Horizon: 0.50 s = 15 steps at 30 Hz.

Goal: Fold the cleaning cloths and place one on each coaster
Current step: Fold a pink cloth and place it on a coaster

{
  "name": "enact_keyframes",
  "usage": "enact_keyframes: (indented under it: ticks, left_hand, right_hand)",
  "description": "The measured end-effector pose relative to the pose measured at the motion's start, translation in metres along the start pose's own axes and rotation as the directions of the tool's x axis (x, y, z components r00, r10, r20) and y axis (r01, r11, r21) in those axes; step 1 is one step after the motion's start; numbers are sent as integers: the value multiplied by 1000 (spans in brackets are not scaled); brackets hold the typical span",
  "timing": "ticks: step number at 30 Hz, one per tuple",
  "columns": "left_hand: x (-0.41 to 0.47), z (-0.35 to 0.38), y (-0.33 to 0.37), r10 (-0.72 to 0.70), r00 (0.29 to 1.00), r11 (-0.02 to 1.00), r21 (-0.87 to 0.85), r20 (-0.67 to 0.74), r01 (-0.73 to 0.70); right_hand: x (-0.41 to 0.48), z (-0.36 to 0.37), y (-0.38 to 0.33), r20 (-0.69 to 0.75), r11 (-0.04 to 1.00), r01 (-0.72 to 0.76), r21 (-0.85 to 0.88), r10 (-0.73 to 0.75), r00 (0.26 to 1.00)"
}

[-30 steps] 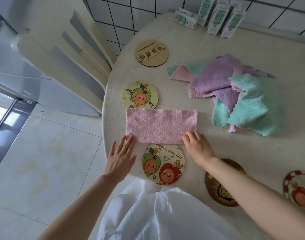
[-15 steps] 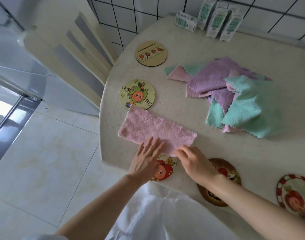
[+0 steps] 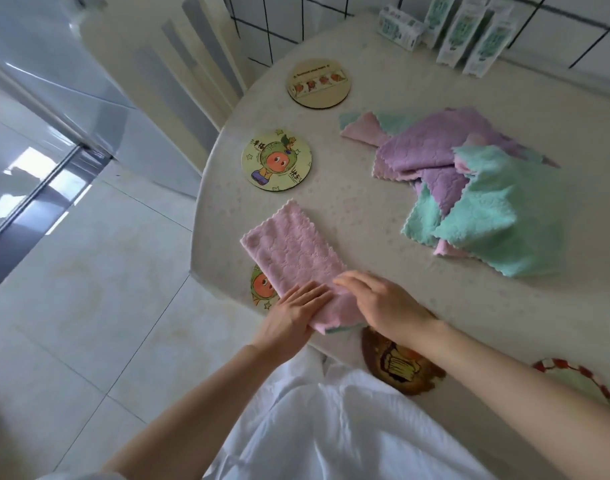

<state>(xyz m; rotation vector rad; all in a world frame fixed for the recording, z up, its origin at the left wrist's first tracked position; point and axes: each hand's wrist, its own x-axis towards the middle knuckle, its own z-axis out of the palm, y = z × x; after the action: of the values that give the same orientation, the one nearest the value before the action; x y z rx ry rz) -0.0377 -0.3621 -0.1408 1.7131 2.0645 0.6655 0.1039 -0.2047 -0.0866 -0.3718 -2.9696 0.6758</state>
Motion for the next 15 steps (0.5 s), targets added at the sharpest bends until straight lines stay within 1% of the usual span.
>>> enact_keyframes:
  ticks: [2,5,7,10,11,13,15]
  left_hand:
    - [-4,-3,1,12,1000,999,-36,-2,-12]
    - [-9,-6,-3,3,999,995,-95,40,1]
    - [-9,-9,-8,-16,998,990,-137,69,25]
    - [-6,-18,-11,-79,993,962,-254,91,100]
    - [-5,-23,-12,-126,986,939,-308,108,153]
    - [1,-32,-12,-279,943,845,-421,180,330]
    - [11,-42,-13,-428,863,682,-531,268,502]
  right_hand:
    - [8,3,18,163,1000,26,-16,-23,986]
    - [20,8,33,384,992,120,-31,-99,918]
    - [28,9,39,477,980,195,-46,-150,866]
    - [37,8,48,525,972,230,-37,-178,833]
    - [40,7,50,529,974,226,-27,-177,830]
    - [47,4,49,537,988,156,13,-139,832]
    - [60,0,45,569,998,-2,61,-33,821]
